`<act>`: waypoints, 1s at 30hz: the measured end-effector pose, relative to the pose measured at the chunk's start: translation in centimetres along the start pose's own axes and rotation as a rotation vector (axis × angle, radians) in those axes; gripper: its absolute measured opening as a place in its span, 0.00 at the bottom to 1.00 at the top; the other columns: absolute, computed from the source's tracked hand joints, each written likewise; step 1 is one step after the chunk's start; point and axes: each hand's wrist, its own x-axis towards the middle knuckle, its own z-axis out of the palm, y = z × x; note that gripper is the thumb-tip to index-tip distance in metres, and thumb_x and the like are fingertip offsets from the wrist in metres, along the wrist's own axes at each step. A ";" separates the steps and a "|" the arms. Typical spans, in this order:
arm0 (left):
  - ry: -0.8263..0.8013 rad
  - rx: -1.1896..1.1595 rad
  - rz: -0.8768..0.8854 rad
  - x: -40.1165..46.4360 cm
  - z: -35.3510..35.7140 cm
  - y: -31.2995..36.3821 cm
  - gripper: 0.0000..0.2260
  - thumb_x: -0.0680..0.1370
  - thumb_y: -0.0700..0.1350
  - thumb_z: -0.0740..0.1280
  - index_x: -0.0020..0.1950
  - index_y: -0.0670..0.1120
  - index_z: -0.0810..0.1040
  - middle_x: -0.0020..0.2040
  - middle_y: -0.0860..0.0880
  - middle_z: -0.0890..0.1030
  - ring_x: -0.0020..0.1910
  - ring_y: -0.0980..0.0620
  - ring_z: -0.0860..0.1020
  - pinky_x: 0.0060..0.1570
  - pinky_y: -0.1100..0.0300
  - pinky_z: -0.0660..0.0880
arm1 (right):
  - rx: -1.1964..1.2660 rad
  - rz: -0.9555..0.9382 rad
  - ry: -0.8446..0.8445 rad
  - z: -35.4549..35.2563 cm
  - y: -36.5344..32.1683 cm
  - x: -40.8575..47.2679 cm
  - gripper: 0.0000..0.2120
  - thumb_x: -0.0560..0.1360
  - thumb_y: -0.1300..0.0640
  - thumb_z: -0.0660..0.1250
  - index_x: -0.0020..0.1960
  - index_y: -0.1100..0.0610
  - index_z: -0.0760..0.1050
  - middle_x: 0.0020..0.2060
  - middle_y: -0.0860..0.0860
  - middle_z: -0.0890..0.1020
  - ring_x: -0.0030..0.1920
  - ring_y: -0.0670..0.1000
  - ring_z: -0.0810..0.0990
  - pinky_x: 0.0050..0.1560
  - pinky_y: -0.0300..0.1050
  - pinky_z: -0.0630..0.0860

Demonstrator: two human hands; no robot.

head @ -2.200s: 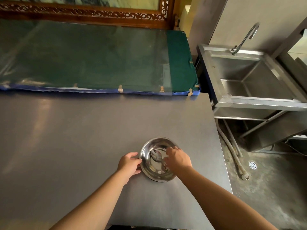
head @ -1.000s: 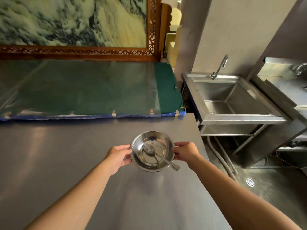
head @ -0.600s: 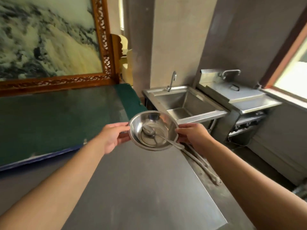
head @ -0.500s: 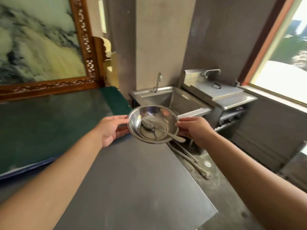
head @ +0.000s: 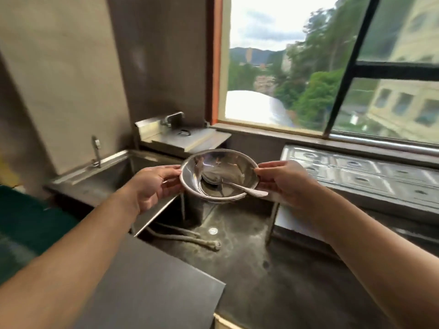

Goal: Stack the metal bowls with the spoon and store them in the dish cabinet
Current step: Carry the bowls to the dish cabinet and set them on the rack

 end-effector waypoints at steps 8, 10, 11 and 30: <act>-0.300 0.060 -0.023 6.0 21.7 -0.8 0.08 0.79 0.34 0.64 0.53 0.38 0.82 0.42 0.45 0.87 0.37 0.54 0.86 0.34 0.64 0.81 | 0.046 -0.108 0.303 -20.2 -4.7 -3.2 0.09 0.74 0.71 0.71 0.54 0.70 0.79 0.37 0.61 0.86 0.32 0.54 0.86 0.32 0.43 0.83; -0.365 0.068 -0.018 6.9 26.9 -1.2 0.08 0.79 0.34 0.64 0.52 0.38 0.83 0.44 0.45 0.87 0.38 0.55 0.86 0.34 0.65 0.81 | 0.042 -0.130 0.366 -24.9 -5.4 -3.9 0.10 0.75 0.70 0.71 0.56 0.72 0.79 0.44 0.64 0.85 0.35 0.55 0.86 0.36 0.44 0.84; -0.403 0.073 -0.016 7.3 30.1 -1.5 0.08 0.79 0.35 0.64 0.54 0.38 0.82 0.46 0.45 0.86 0.39 0.55 0.86 0.35 0.65 0.81 | 0.044 -0.135 0.400 -27.7 -5.9 -4.6 0.10 0.75 0.70 0.71 0.56 0.72 0.79 0.45 0.65 0.85 0.36 0.55 0.87 0.36 0.44 0.84; -0.995 0.057 -0.230 4.6 77.9 -10.7 0.07 0.79 0.32 0.62 0.53 0.35 0.79 0.43 0.44 0.84 0.38 0.52 0.84 0.44 0.61 0.83 | 0.068 -0.206 0.966 -65.9 -10.1 -20.0 0.04 0.75 0.70 0.70 0.44 0.64 0.81 0.29 0.55 0.86 0.28 0.49 0.85 0.29 0.38 0.81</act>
